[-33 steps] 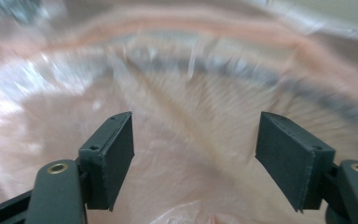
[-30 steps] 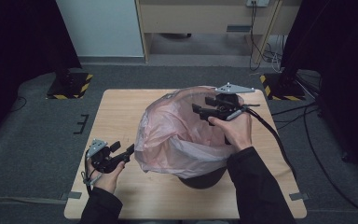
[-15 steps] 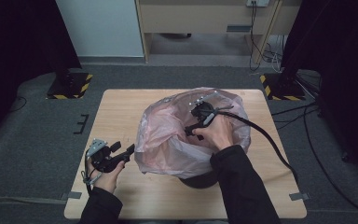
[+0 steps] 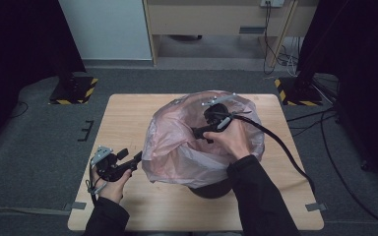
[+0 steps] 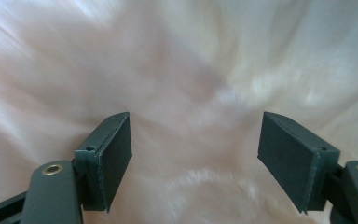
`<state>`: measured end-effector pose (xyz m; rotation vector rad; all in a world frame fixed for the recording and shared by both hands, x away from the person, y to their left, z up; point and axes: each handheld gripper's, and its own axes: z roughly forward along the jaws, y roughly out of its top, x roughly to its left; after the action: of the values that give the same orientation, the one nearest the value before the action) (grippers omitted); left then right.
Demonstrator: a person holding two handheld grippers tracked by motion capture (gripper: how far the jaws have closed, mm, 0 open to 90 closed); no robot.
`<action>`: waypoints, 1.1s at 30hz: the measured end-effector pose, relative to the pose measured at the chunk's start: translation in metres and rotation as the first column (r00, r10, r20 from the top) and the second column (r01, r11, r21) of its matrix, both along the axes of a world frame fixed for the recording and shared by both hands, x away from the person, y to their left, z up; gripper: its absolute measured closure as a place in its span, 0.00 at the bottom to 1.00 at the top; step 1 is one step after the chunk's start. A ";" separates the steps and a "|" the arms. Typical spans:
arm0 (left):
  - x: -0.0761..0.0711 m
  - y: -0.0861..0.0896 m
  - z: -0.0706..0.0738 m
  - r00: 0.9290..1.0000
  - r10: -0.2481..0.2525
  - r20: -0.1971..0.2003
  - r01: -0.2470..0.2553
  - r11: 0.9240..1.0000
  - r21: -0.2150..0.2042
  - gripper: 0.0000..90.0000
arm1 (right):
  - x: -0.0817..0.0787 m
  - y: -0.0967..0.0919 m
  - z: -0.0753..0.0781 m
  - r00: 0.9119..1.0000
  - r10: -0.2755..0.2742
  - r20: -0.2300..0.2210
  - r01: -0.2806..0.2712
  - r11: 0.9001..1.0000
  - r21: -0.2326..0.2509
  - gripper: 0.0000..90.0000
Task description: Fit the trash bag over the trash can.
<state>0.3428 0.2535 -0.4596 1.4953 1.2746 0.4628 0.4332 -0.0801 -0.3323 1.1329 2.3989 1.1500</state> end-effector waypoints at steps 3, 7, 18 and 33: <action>-0.001 0.001 0.001 1.000 0.000 0.005 0.000 1.000 -0.002 0.31 | -0.007 -0.005 0.014 0.998 -0.004 0.068 -0.003 0.995 0.100 0.27; -0.001 0.002 0.000 1.000 0.003 0.005 -0.003 1.000 -0.002 0.31 | -0.017 -0.016 0.036 0.985 -0.017 0.171 -0.019 0.978 0.208 0.26; -0.001 0.003 0.000 1.000 -0.004 0.011 0.004 1.000 0.002 0.31 | -0.033 -0.069 0.083 0.906 -0.205 0.372 0.053 0.924 0.380 0.26; 0.000 0.009 0.068 0.968 -0.001 0.252 0.029 0.994 -0.107 0.35 | -0.040 -0.159 0.035 0.830 -0.371 0.416 0.170 0.880 0.444 0.30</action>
<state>0.3430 0.2625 -0.3917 1.3075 1.0711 0.5451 0.3928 -0.2389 -0.2973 1.0795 1.6005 1.6230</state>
